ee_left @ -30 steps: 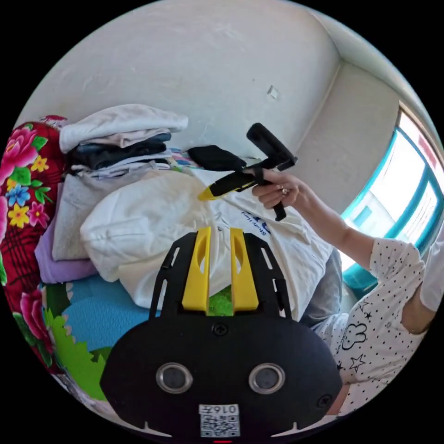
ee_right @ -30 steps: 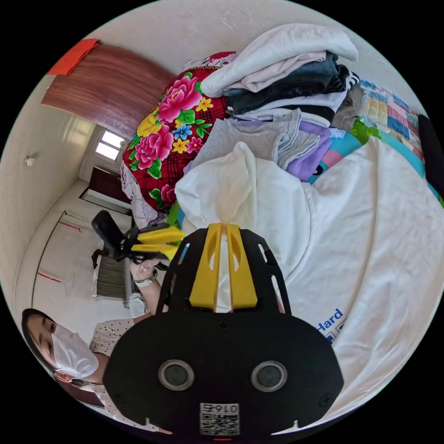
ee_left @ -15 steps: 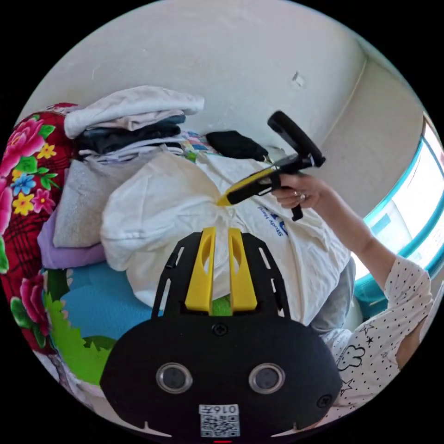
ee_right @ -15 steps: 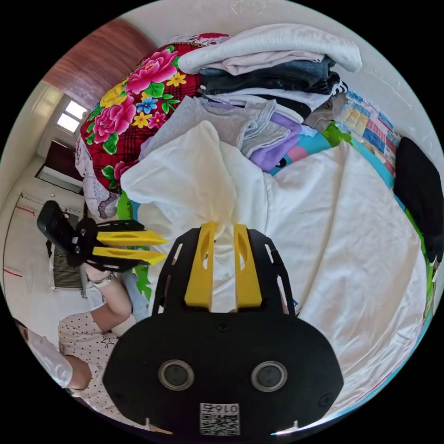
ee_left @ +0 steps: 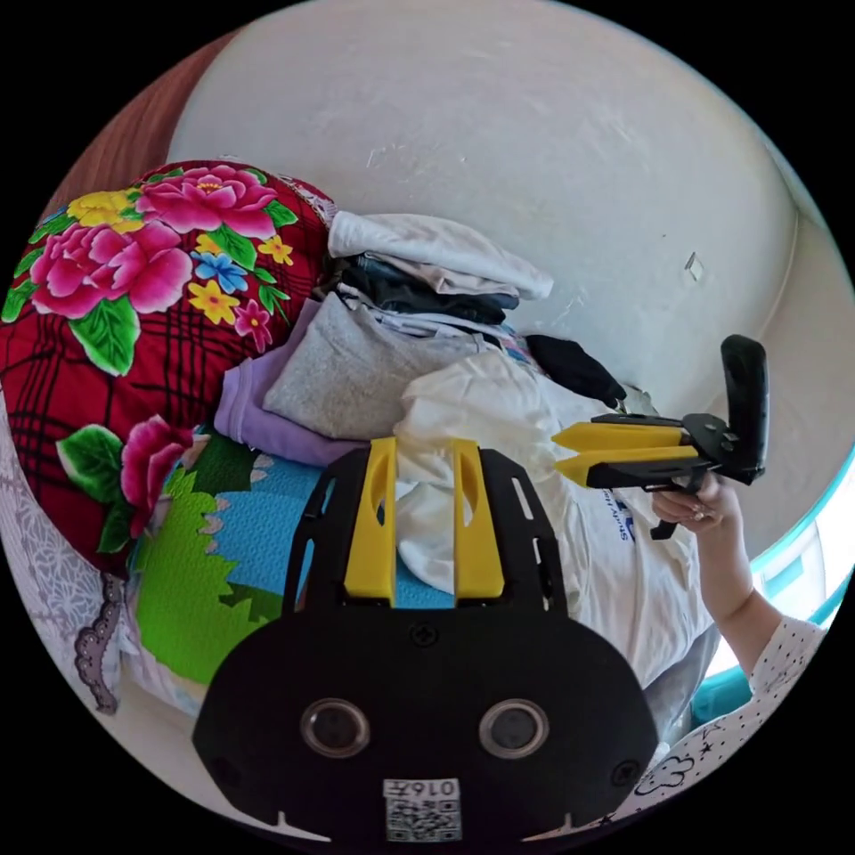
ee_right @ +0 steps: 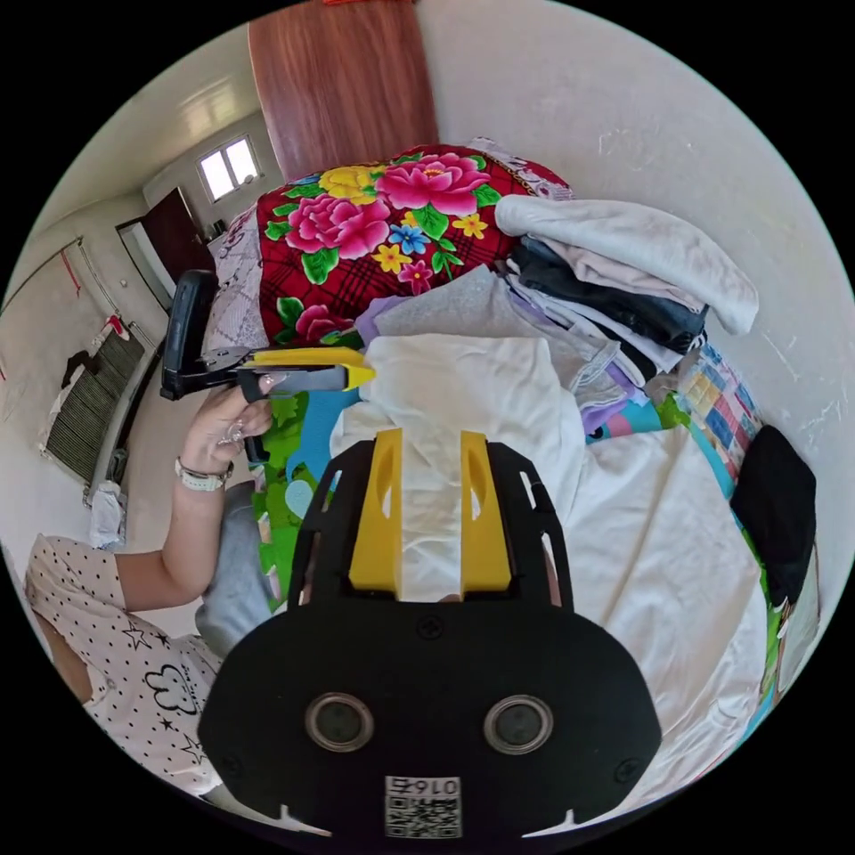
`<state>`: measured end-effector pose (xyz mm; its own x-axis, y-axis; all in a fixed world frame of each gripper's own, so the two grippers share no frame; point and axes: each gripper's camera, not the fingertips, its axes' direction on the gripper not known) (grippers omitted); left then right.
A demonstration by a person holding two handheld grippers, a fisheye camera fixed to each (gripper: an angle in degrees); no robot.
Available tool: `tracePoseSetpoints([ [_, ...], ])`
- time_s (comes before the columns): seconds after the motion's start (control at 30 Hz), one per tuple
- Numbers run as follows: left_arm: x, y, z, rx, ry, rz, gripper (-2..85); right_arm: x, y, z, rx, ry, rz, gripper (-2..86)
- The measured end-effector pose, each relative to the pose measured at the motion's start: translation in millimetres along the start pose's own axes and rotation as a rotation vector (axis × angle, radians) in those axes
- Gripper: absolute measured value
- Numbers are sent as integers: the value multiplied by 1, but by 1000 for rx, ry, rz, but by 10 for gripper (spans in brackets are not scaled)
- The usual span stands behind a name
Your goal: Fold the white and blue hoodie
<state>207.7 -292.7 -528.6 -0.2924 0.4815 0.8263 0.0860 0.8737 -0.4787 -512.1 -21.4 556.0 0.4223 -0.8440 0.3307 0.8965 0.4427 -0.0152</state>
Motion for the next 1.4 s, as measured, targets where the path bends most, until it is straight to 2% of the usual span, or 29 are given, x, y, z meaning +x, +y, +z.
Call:
tracePoseSetpoints([
  [0.2, -16, 4, -8, 107, -103, -72, 39, -35, 15, 8, -25, -8, -34, 95],
  [0.3, -28, 4, -6, 54, -33, -99, 43, -45, 23, 16, -33, 36, -39, 87],
  [0.43, -39, 18, -20, 92, -40, -107, 54, -47, 33, 42, -96, 97, -11, 65],
  [0.53, -57, 30, -22, 96, -39, -155, 72, -53, 44, 31, -53, 25, -5, 72],
  [0.67, -84, 34, -15, 67, 110, -257, 83, -66, 64, 1, 82, 3, 7, 69],
  [0.83, -91, 28, 2, -31, 171, -244, 58, -76, 85, 0, 32, 244, 16, 43],
  [0.93, -90, 28, 3, -36, 288, -228, -1, -72, 101, 16, -57, 296, 22, 30],
  [1.03, -84, 29, -13, 47, 370, -162, -8, -70, 119, 2, 11, 244, 64, 35],
  [1.17, -70, 30, -35, 162, 518, -48, -9, -83, 138, -41, 174, 165, 16, 88],
  [1.27, -56, 28, -42, 168, 509, 1, -10, -105, 141, -55, 204, 141, -80, 129],
  [1.4, -37, 22, -45, 168, 489, 34, -10, -126, 142, -44, 169, 68, -74, 147],
])
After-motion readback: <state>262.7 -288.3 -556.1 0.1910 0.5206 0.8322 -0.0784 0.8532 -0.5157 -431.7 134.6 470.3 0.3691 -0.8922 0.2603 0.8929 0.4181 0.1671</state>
